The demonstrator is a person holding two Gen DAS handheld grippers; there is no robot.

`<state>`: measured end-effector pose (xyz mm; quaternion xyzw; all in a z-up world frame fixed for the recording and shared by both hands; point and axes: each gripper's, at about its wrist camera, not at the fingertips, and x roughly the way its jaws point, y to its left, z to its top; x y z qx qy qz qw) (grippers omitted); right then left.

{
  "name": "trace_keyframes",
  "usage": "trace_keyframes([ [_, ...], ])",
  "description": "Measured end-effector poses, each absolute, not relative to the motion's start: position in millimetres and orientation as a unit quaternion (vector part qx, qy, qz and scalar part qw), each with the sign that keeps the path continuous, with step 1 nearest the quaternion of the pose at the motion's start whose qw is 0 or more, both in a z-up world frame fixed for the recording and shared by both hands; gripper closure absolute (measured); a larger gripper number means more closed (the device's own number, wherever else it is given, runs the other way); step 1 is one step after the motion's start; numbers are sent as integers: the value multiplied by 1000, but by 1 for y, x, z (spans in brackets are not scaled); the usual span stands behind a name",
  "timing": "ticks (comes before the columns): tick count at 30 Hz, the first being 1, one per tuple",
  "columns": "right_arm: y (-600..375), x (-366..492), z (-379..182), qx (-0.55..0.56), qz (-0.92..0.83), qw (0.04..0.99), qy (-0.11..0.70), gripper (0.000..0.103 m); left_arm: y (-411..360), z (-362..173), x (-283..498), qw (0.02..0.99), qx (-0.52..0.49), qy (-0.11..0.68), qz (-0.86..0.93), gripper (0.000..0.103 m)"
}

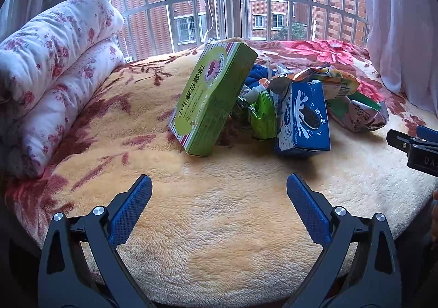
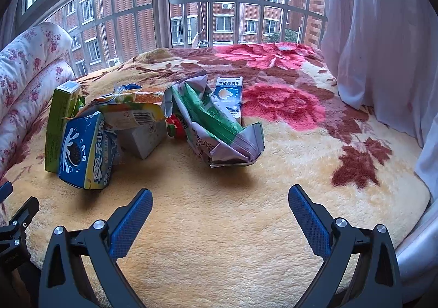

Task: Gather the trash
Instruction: 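Move the right gripper toward the green-and-white plastic bag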

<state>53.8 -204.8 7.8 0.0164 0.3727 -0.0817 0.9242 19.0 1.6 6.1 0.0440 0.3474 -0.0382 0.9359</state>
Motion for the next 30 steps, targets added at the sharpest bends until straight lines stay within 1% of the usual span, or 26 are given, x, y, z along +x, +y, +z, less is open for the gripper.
trace_keyframes([
  [6,-202,61,10,11,-73,925,372,5,5,7,28,934,27,354,-40,7],
  [30,-205,100,5,13,-65,922,383,5,9,-2,59,925,25,378,-37,7],
])
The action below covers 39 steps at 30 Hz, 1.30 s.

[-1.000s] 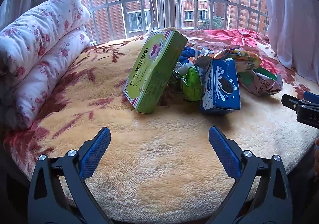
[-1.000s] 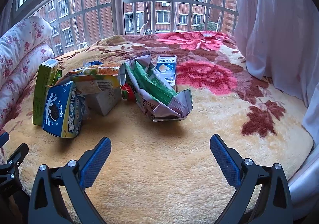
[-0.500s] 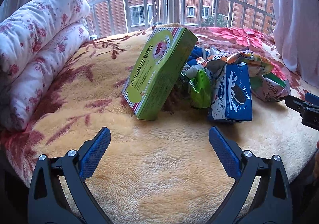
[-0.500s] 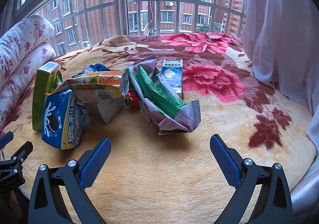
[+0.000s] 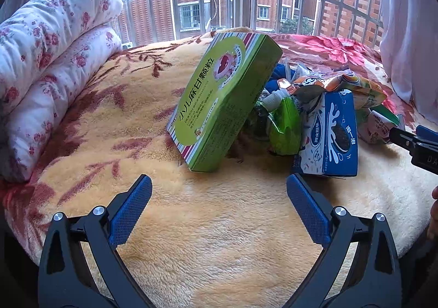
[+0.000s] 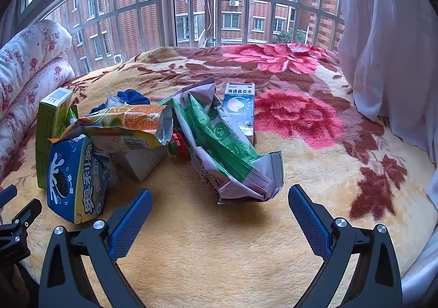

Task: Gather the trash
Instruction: 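Move the right gripper toward the green-and-white plastic bag, then grasp the green-and-white plastic bag with the right gripper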

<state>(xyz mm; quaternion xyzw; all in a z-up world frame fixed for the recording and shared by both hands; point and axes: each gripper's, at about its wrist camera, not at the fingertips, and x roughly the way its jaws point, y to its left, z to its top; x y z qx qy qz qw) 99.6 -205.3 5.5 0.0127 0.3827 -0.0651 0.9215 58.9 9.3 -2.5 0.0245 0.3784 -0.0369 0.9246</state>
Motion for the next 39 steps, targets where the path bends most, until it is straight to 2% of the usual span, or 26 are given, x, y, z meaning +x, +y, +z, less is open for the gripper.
trace_keyframes([
  [34,-206,120,6,9,-66,920,386,5,10,-2,65,924,23,380,-39,7],
  [39,-205,128,6,3,-26,923,384,5,11,-1,65,925,27,376,-37,7],
])
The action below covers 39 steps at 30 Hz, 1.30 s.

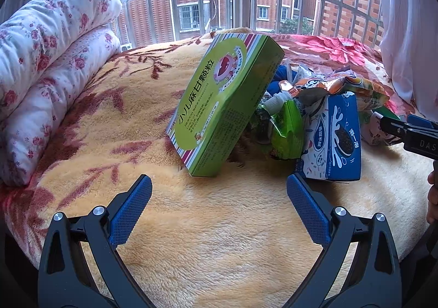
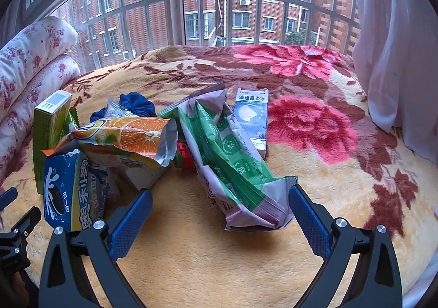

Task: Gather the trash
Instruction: 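Grasp the green-and-white plastic bag with the right gripper, then grasp the green snack box with the left gripper while the right holds the bag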

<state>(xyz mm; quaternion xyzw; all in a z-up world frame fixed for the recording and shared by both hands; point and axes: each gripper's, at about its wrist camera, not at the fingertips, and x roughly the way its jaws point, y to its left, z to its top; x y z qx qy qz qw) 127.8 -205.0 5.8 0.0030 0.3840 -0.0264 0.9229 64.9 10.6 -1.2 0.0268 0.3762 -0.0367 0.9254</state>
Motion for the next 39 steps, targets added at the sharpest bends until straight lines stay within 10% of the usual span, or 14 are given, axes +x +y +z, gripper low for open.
trace_keyframes([
  [19,-217,202,-29,-42,47,890,452,6,23,-9,72,923,1,380,-49,7],
  [39,-228,155,5,-20,86,896,436,55,21,-4,63,925,3,376,-61,7],
])
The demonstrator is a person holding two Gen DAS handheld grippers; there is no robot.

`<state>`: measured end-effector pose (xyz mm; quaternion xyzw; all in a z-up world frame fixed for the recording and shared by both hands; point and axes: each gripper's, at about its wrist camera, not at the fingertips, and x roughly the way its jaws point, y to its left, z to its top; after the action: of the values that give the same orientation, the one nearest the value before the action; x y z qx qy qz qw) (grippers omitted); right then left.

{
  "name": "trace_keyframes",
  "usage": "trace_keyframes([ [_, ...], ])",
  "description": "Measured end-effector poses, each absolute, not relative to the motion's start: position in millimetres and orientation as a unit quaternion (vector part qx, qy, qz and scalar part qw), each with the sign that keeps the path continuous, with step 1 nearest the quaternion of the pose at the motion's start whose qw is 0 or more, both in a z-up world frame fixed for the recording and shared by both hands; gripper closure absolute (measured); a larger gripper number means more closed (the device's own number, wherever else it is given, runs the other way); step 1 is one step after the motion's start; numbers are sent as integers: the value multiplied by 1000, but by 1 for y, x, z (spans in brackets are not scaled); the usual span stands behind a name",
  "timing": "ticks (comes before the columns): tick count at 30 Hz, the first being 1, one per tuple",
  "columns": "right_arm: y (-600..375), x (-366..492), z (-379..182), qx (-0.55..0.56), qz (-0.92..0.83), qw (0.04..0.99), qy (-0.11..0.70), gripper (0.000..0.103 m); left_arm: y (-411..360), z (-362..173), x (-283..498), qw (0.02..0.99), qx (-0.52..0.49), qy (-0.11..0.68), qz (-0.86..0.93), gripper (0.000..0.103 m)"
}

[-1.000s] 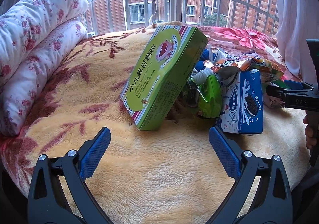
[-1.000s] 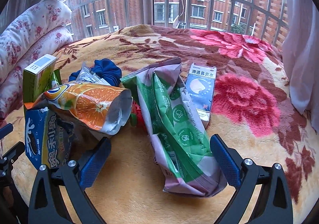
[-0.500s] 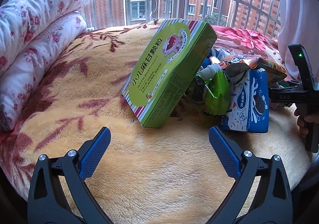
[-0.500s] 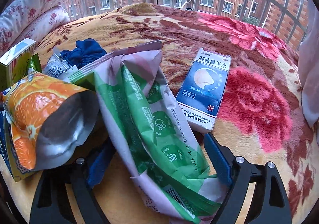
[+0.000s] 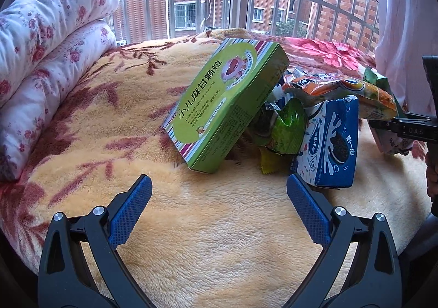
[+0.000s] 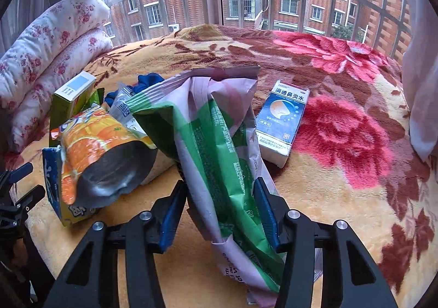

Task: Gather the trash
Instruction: 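Grasp the green snack box with the left gripper while the right holds the bag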

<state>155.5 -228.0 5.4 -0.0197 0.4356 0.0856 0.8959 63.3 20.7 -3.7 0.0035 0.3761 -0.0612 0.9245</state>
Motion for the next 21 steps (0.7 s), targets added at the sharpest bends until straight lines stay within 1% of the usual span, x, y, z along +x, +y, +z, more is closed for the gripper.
trace_keyframes([
  [1,-230,149,9,-15,85,899,430,57,22,-3,63,925,5,375,-63,7],
  [2,-234,143,13,-4,92,901,424,76,24,-1,64,925,6,373,-65,7],
  [4,-244,131,22,19,73,908,413,79,28,2,67,926,10,371,-68,7],
  [6,-252,120,30,37,75,913,400,79,32,5,73,926,10,372,-72,7],
  [10,-251,104,40,34,73,919,386,79,30,7,90,924,34,372,-79,7],
  [16,-242,84,48,47,92,924,367,79,16,-7,112,911,131,385,-74,7],
  [21,-236,80,44,60,107,923,365,79,11,-20,130,898,196,390,-52,7],
])
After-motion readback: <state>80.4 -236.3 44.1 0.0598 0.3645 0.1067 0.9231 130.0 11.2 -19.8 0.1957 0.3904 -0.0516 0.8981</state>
